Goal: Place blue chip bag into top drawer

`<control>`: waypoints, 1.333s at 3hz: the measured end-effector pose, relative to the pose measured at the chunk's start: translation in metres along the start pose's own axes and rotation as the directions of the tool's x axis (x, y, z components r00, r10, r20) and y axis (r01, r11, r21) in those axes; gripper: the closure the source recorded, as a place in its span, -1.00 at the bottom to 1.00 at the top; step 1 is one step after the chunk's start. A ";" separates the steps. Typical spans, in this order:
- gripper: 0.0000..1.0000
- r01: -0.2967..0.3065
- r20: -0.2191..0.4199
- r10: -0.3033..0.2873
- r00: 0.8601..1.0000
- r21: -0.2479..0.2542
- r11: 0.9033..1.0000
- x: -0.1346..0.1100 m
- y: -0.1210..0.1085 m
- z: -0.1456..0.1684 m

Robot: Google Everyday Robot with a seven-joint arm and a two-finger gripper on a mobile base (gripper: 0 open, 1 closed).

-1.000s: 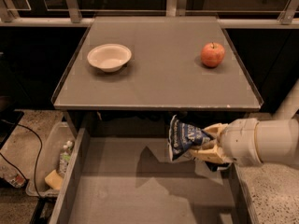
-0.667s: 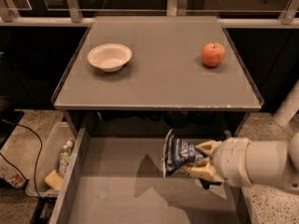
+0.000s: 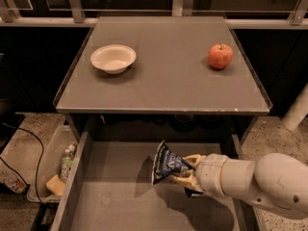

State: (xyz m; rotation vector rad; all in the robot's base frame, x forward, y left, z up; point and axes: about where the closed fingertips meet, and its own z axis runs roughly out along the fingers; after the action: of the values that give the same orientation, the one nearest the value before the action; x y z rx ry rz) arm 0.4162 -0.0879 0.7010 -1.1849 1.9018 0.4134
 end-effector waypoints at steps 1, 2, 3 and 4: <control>1.00 -0.047 0.024 0.047 0.999 0.010 0.999 0.023 -0.001 0.033; 1.00 -0.069 0.022 0.069 0.997 0.015 0.998 0.046 -0.002 0.056; 0.64 -0.073 0.023 0.073 0.997 0.017 0.997 0.047 -0.003 0.058; 0.18 -0.073 0.023 0.073 0.997 0.017 0.997 0.047 -0.002 0.058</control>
Offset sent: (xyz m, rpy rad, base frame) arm 0.0277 0.0062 -0.1107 0.0528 0.0412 -0.0769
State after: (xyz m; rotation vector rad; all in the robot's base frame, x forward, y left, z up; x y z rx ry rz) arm 0.4362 -0.0794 0.6297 -1.0972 1.9298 0.4463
